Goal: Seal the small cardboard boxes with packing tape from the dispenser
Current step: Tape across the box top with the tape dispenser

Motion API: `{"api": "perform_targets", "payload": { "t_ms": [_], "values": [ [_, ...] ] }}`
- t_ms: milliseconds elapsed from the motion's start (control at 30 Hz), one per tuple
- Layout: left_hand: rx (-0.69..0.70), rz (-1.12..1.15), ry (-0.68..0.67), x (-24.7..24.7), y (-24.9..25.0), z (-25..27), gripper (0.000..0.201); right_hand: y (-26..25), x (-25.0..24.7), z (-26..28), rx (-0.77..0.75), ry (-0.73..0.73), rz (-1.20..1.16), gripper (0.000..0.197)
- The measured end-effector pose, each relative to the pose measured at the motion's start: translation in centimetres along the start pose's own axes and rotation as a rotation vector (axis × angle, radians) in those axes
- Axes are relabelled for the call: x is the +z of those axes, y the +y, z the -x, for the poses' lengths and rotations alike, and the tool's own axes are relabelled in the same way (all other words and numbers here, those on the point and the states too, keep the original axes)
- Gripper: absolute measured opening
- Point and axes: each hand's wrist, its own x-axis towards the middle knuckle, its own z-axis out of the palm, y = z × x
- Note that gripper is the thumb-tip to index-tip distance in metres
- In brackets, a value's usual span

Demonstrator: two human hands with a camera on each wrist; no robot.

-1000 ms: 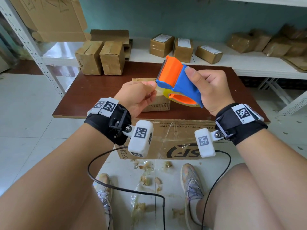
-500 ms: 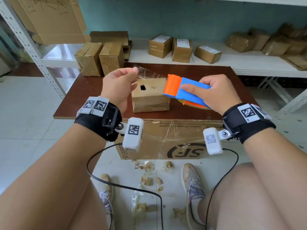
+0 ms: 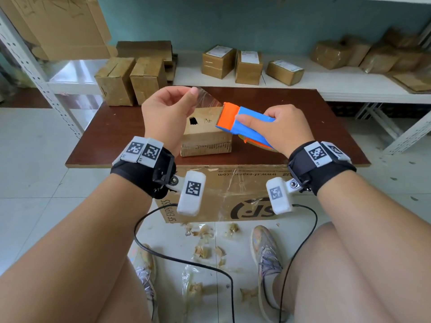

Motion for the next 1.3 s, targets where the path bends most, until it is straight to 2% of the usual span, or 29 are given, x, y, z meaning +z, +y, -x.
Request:
{"api": "perform_targets", "payload": {
  "t_ms": [167, 433, 700, 833, 867, 967, 1100, 1167, 1200, 1300],
  "values": [
    [0.124, -0.131, -0.02, 0.9, -0.2, 0.6, 0.007, -0.3, 0.6, -0.1, 0.048, 0.028, 0.07, 0.082],
    [0.373, -0.267, -0.199, 2.9, -1.0, 2.0, 0.007, -1.1, 0.5, -0.3, 0.123, 0.097, 0.104, 0.083],
    [0.35, -0.319, -0.16, 4.5, -1.3, 2.2, 0.011, -1.6, 0.4, -1.3, 0.257, 0.13, 0.061, 0.075],
    [0.495, -0.29, -0.324, 6.0, 0.0, 4.5, 0.012, 1.5, 0.4, -2.7, 0.421, 0.141, -0.042, 0.068],
    [0.494, -0.269, -0.331, 6.3, 0.3, 4.8, 0.011, 2.6, 0.4, -3.0, 0.45, 0.143, -0.064, 0.068],
    [0.375, -0.223, -0.26, 5.8, 0.1, 4.3, 0.01, 4.5, 1.4, -3.7, 0.423, 0.088, 0.0, 0.064],
    [0.026, 0.021, -0.216, 4.0, 0.3, 2.8, 0.01, 5.0, 3.7, -3.9, 0.405, -0.127, 0.219, 0.059],
    [-0.092, 0.139, -0.192, 3.6, 0.6, 2.5, 0.009, 4.5, 4.3, -4.0, 0.387, -0.133, 0.246, 0.044],
    [-0.126, 0.164, -0.182, 3.4, 0.6, 2.4, 0.008, 4.1, 4.4, -4.0, 0.355, -0.094, 0.193, 0.037],
    [-0.166, 0.181, -0.171, 2.8, 0.7, 2.0, 0.007, 0.7, 3.4, -3.7, 0.233, 0.054, -0.161, 0.054]
  ]
}}
